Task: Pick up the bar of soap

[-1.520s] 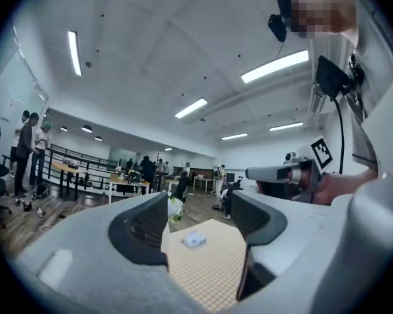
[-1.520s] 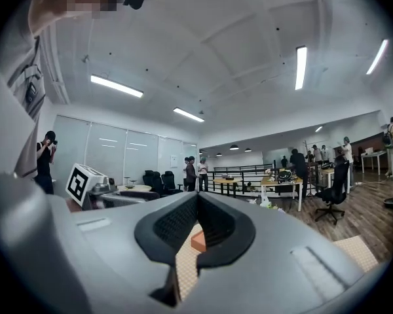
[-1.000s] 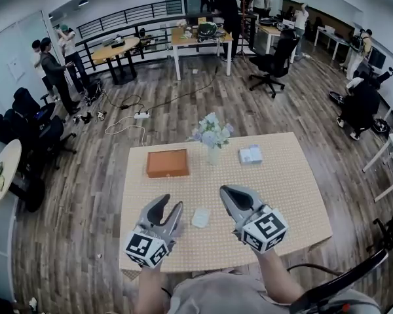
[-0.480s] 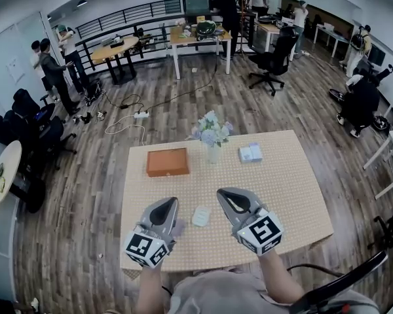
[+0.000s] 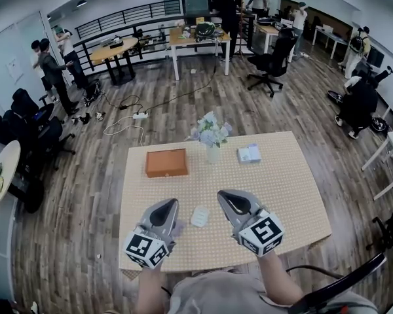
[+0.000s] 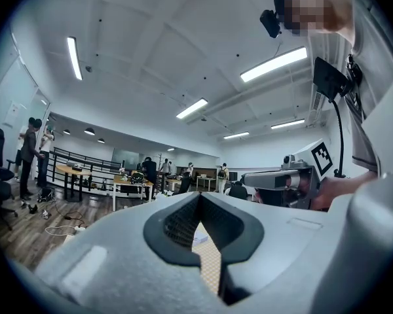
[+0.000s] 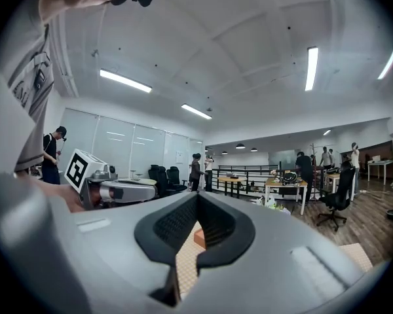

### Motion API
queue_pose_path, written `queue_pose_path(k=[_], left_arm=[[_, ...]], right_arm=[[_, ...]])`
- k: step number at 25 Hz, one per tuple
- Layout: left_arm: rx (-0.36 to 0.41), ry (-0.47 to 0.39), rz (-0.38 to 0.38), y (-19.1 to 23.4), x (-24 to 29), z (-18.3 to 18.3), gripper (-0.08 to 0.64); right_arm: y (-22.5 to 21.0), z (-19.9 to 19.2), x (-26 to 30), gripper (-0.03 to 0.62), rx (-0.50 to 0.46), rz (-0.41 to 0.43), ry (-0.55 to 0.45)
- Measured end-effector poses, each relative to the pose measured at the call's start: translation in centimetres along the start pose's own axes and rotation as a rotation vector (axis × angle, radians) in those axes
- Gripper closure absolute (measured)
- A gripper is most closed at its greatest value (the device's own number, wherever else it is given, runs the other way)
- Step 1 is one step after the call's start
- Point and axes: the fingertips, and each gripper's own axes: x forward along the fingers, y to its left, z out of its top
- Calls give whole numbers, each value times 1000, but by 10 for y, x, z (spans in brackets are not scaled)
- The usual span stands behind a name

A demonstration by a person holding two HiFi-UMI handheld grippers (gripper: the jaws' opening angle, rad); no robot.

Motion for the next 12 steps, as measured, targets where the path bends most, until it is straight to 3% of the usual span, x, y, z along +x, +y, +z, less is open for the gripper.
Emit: queue_pose_path(k=[12], left_arm=[[5, -10, 3, -1, 0, -4, 561]], right_arm=[[-8, 2, -6, 592, 37, -15, -18]])
